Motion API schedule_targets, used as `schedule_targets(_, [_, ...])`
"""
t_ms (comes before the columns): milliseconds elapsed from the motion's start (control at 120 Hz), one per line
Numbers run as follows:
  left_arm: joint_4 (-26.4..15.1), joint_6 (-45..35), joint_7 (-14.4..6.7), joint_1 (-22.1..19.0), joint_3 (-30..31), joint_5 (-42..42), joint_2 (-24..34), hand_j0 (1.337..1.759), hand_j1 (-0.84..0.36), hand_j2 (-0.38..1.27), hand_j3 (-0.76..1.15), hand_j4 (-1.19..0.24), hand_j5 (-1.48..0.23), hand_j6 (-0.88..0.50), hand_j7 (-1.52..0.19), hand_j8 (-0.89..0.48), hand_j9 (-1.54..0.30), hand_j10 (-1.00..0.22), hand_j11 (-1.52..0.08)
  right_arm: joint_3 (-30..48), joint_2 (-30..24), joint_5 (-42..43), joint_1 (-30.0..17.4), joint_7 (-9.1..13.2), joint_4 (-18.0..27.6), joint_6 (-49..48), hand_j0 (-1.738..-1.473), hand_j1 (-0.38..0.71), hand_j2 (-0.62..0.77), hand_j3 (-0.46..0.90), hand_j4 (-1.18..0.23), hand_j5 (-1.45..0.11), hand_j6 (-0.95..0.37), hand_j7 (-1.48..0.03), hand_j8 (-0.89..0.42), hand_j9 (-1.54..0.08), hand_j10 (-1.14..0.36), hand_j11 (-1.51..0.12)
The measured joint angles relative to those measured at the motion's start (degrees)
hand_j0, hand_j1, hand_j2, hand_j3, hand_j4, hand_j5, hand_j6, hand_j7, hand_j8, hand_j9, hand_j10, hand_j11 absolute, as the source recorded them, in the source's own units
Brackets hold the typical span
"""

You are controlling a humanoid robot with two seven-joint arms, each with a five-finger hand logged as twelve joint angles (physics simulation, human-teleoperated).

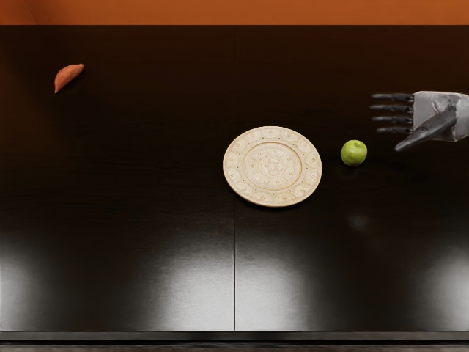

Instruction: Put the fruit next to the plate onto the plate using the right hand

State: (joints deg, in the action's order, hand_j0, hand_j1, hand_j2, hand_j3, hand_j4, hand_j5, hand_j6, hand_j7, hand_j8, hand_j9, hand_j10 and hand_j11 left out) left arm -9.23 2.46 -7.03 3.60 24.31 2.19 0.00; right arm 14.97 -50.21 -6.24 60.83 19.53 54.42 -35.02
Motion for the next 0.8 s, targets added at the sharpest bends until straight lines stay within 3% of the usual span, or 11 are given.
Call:
schedule_targets(183, [0.0, 0.0, 0.0, 0.0, 0.0, 0.0, 0.0, 1.658, 0.06, 0.05, 0.0, -0.24, -0.32, -0.25, -0.32, -0.25, -0.32, -0.24, -0.32, 2.3, 2.1, 2.4, 0.2, 0.8, -0.4, 0.0, -1.658, -0.3, -0.01, 0.0, -0.04, -0.05, -0.04, -0.05, -0.04, -0.05, -0.04, -0.05])
schedule_targets(267, [0.0, 0.0, 0.0, 0.0, 0.0, 0.0, 0.0, 1.658, 0.06, 0.05, 0.0, -0.24, -0.32, -0.24, -0.32, -0.24, -0.32, -0.24, -0.32, 5.9, 3.1, 13.5, 1.2, 1.0, 1.3, 0.0, -1.658, -0.3, -0.01, 0.0, -0.04, -0.05, -0.04, -0.05, -0.04, -0.05, -0.04, -0.05])
schedule_targets(383, [0.0, 0.0, 0.0, 0.0, 0.0, 0.0, 0.0, 1.658, 0.06, 0.05, 0.0, -0.24, -0.32, -0.24, -0.32, -0.24, -0.32, -0.24, -0.32, 9.1, 3.3, 34.6, 2.3, 1.1, 10.8, 1.6, -1.658, -0.3, -0.01, 0.0, -0.04, -0.05, -0.04, -0.05, -0.04, -0.05, -0.04, -0.05])
schedule_targets(458, [0.0, 0.0, 0.0, 0.0, 0.0, 0.0, 0.0, 1.658, 0.06, 0.05, 0.0, -0.24, -0.32, -0.24, -0.32, -0.24, -0.32, -0.24, -0.32, 9.3, 3.8, 47.3, 2.3, 1.3, 15.6, 6.3, -1.658, -0.3, -0.01, 0.0, -0.04, -0.05, -0.04, -0.05, -0.04, -0.05, -0.04, -0.05])
schedule_targets(542, [0.0, 0.0, 0.0, 0.0, 0.0, 0.0, 0.0, 1.658, 0.06, 0.05, 0.0, -0.24, -0.32, -0.24, -0.32, -0.24, -0.32, -0.24, -0.32, 7.2, 4.1, 55.6, 2.2, 1.4, 18.1, 14.0, -1.658, -0.3, -0.01, 0.0, -0.04, -0.05, -0.04, -0.05, -0.04, -0.05, -0.04, -0.05])
schedule_targets(692, [0.0, 0.0, 0.0, 0.0, 0.0, 0.0, 0.0, 1.658, 0.06, 0.05, 0.0, -0.24, -0.32, -0.24, -0.32, -0.24, -0.32, -0.24, -0.32, 2.9, 4.4, 61.5, -0.7, 1.5, 22.0, 30.8, -1.658, -0.3, -0.01, 0.0, -0.04, -0.05, -0.05, -0.05, -0.05, -0.05, -0.04, -0.05])
schedule_targets(800, [0.0, 0.0, 0.0, 0.0, 0.0, 0.0, 0.0, 1.658, 0.06, 0.05, 0.0, -0.24, -0.32, -0.24, -0.32, -0.24, -0.32, -0.24, -0.32, -0.6, 6.6, 63.4, -2.2, 1.6, 21.0, 38.1, -1.658, -0.28, -0.01, 0.0, -0.06, -0.07, -0.06, -0.07, -0.06, -0.07, -0.06, -0.07])
